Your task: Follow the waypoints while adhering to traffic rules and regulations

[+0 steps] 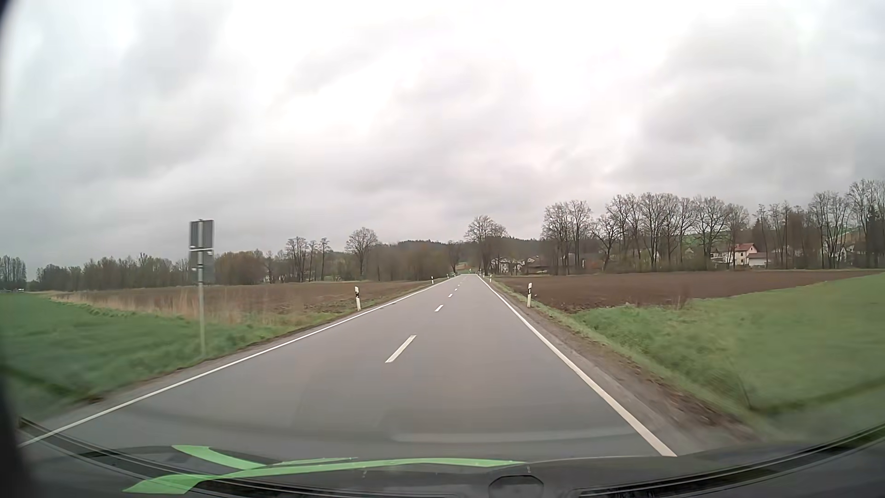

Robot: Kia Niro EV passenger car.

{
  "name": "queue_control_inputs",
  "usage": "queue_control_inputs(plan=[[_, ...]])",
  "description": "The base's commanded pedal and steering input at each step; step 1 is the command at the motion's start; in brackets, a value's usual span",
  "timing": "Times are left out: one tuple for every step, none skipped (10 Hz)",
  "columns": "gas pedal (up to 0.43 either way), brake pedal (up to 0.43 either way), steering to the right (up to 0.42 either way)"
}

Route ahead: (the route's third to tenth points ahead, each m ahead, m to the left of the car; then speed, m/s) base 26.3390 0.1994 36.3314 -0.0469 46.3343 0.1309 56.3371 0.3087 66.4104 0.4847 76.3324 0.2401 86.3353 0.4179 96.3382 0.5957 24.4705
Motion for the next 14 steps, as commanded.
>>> queue_control_inputs(plan=[[0.130,0.000,0.000],[0.130,0.000,0.000],[0.150,0.000,0.000],[0.169,0.000,0.000],[0.177,0.000,0.000],[0.189,0.000,0.000],[0.189,0.000,0.000],[0.189,0.000,0.000],[0.169,0.000,0.000],[0.150,0.000,0.000],[0.130,0.000,0.000],[0.130,0.000,0.000],[0.130,0.000,0.000],[0.138,0.000,0.000]])
